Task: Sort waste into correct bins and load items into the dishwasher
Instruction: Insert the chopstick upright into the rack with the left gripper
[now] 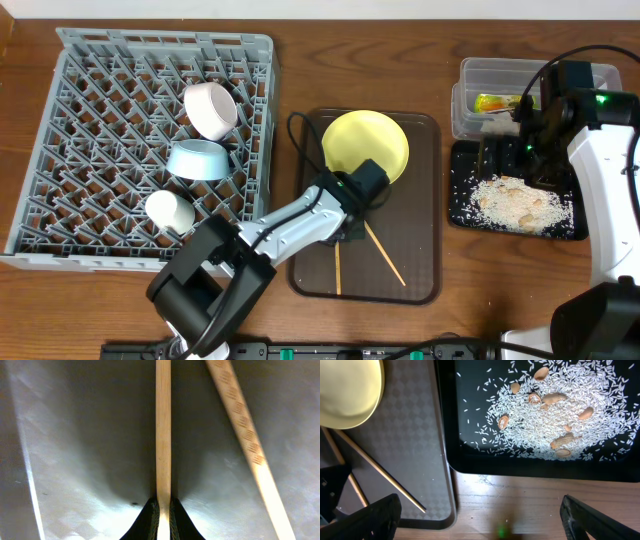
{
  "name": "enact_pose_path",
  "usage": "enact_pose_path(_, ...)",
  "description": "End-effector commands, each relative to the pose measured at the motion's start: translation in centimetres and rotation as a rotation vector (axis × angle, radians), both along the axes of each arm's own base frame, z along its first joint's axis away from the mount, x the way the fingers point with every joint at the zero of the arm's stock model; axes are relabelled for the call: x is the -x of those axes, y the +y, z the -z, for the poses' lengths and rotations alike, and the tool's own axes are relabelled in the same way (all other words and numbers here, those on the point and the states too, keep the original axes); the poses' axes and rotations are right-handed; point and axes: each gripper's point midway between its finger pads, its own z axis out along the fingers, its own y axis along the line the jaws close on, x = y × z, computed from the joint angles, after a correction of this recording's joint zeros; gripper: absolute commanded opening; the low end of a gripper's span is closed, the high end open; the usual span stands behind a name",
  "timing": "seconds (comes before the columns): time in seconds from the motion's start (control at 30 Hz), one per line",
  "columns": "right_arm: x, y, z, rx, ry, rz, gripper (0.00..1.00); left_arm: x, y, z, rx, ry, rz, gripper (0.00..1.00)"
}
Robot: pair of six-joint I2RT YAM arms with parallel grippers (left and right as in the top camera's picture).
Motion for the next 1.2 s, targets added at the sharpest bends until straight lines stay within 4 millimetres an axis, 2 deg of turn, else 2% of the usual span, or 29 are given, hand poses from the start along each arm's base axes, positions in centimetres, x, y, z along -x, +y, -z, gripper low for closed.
enact_pose_path(0.0, -0.3, 0.0, -1.0, -0.004, -0.033, 0.007, 0.99, -1.5, 0.9, -1.7, 0.016, -0.042, 0.019, 0.08)
enact_pose_path(0.13, -0.2, 0.0, -1.0, -0.004, -0.031, 0.007, 0.99, -3.3, 1.3, -5.9, 0.080, -0.141, 0.055, 0.08)
enact_pose_path(0.23, -0.2, 0.0, -1.0, -0.004, -0.032, 0.007, 0.99, -4.0, 2.6, -9.6, 0.102, -0.211, 0.107, 0.08)
enact_pose_path(0.27, -0.2, 0.0, -1.0, -0.004, -0.032, 0.007, 0.99, -4.4, 4.1, -11.9, 0.103, -0.252, 0.135, 0.08)
enact_pose_path(0.3, -0.2, 0.0, -1.0, -0.004, -0.032, 0.007, 0.99, -4.7, 5.0, -13.0, 0.102, -0.272, 0.140, 0.08)
enact_pose_path(0.43, -0.2, 0.1, -1.0, -0.004, -0.032, 0.006, 0.99, -5.9, 9.0, -16.8, 0.082, -0.350, 0.137, 0.08)
enact_pose_path(0.5, -0.2, 0.1, -1.0, -0.008, -0.032, 0.006, 0.99, -6.7, 10.8, -17.7, 0.062, -0.385, 0.140, 0.08)
enact_pose_path(0.63, -0.2, 0.1, -1.0, -0.008, -0.030, 0.005, 0.99, -8.5, 14.4, -17.7, -0.005, -0.409, 0.175, 0.07)
enact_pose_path(0.73, -0.2, 0.1, -1.0, -0.008, -0.031, 0.005, 0.99, -9.8, 15.8, -17.0, -0.018, -0.410, 0.139, 0.08)
enact_pose_path(0.83, -0.2, 0.1, -1.0, -0.008, -0.031, 0.005, 0.99, -11.0, 16.4, -15.8, -0.025, -0.400, 0.116, 0.08)
enact_pose_path(1.03, -0.2, 0.3, -1.0, -0.007, -0.030, 0.001, 0.99, -12.7, 16.4, -13.3, -0.032, -0.369, 0.108, 0.09)
enact_pose_path(1.17, -0.2, 0.3, -1.0, -0.007, -0.030, 0.000, 0.99, -13.2, 16.3, -13.3, -0.030, -0.384, 0.108, 0.16)
